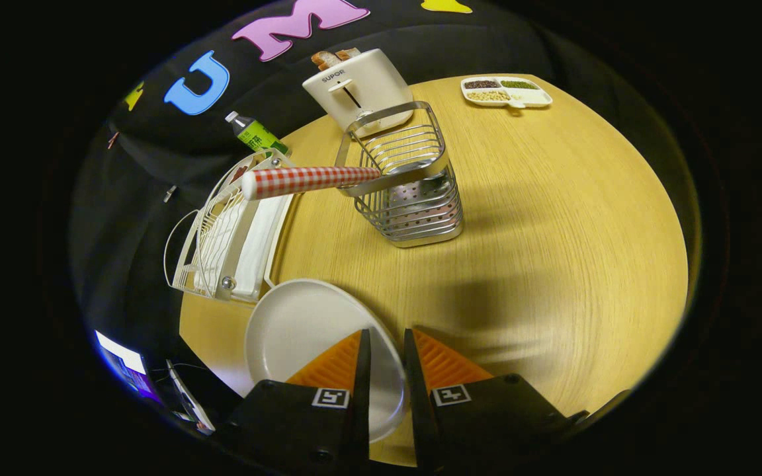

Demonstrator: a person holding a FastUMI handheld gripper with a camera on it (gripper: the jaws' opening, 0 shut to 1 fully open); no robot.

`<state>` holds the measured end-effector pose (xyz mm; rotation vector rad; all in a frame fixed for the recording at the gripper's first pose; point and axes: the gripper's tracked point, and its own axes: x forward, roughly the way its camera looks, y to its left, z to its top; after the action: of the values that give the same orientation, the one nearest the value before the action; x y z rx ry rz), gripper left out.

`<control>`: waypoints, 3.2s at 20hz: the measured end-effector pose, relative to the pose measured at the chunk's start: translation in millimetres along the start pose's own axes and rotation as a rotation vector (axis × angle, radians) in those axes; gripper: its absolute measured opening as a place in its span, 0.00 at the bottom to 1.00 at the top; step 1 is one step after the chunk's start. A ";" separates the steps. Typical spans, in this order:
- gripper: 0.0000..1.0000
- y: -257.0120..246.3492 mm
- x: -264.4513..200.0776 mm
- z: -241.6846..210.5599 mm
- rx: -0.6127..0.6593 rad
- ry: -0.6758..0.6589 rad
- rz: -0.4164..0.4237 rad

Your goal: Take the plate from the dish rack, then take the spoon from the basket and place it into the plate.

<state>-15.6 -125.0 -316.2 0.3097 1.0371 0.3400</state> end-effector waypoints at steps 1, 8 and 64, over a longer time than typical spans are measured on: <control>0.34 -0.6 -1.1 1.6 -0.024 -0.018 -0.004; 0.98 15.3 -42.9 41.9 -0.287 -0.272 0.001; 0.18 90.5 -106.9 208.7 -0.620 -0.698 -0.017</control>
<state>105.8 -106.2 -96.9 -0.1435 0.2182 0.4745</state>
